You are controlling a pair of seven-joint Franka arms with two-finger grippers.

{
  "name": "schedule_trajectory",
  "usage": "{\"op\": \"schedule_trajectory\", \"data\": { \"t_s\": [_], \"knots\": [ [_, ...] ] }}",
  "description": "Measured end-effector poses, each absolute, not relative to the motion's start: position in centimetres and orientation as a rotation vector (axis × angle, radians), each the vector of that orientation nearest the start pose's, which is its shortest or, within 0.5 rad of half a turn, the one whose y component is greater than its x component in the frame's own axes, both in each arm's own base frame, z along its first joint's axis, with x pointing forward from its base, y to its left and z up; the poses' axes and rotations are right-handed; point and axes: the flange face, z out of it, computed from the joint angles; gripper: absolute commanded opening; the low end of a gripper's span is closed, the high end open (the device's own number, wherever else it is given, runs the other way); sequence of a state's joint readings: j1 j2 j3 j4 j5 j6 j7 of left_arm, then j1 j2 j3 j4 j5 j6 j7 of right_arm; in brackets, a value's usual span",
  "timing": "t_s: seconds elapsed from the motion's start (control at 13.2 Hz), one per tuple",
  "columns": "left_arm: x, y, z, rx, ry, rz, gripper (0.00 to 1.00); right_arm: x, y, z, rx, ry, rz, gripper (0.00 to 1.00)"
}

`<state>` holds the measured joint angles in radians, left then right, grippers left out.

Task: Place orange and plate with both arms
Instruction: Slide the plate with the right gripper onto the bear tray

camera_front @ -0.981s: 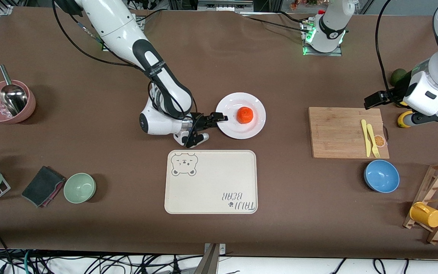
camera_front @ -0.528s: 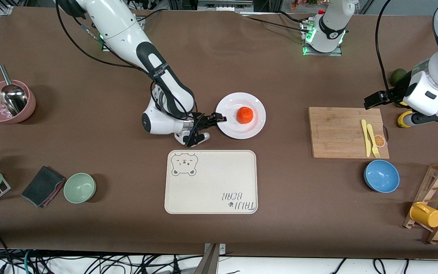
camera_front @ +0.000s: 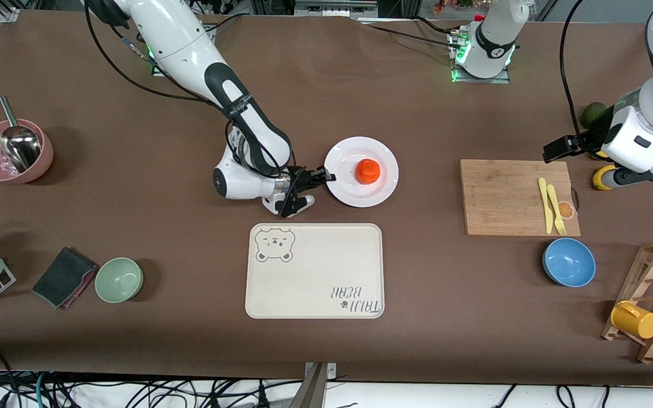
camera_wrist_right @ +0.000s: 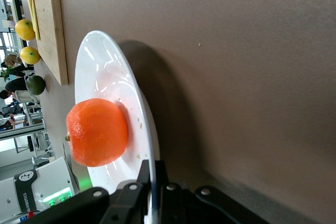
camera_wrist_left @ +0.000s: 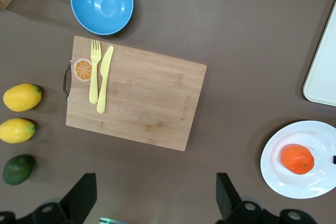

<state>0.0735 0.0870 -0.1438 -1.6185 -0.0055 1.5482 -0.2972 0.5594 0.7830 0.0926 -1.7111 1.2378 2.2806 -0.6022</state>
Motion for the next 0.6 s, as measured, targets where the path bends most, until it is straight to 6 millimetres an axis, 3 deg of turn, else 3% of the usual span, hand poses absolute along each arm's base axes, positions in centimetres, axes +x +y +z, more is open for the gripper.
{"op": "schedule_trajectory", "data": {
  "t_s": [0.15, 0.3, 0.45, 0.6],
  "knots": [
    [57.0, -3.8, 55.2, -3.101, -0.354, 0.246, 1.0, 51.4, 41.4, 13.9, -2.226, -0.297, 0.255, 0.0],
    [57.0, -3.6, 55.2, -3.101, -0.358, 0.246, 1.0, 53.0, 40.8, 15.1, -2.22, -0.283, 0.227, 0.0],
    [57.0, -3.4, 55.2, -3.1, -0.363, 0.246, 1.0, 56.2, 38.7, 17.0, -2.213, -0.236, 0.166, 0.0],
    [57.0, -3.4, 55.2, -3.1, -0.364, 0.246, 1.0, 60.3, 34.7, 18.9, -2.181, -0.175, 0.114, 0.0]
  ]
}}
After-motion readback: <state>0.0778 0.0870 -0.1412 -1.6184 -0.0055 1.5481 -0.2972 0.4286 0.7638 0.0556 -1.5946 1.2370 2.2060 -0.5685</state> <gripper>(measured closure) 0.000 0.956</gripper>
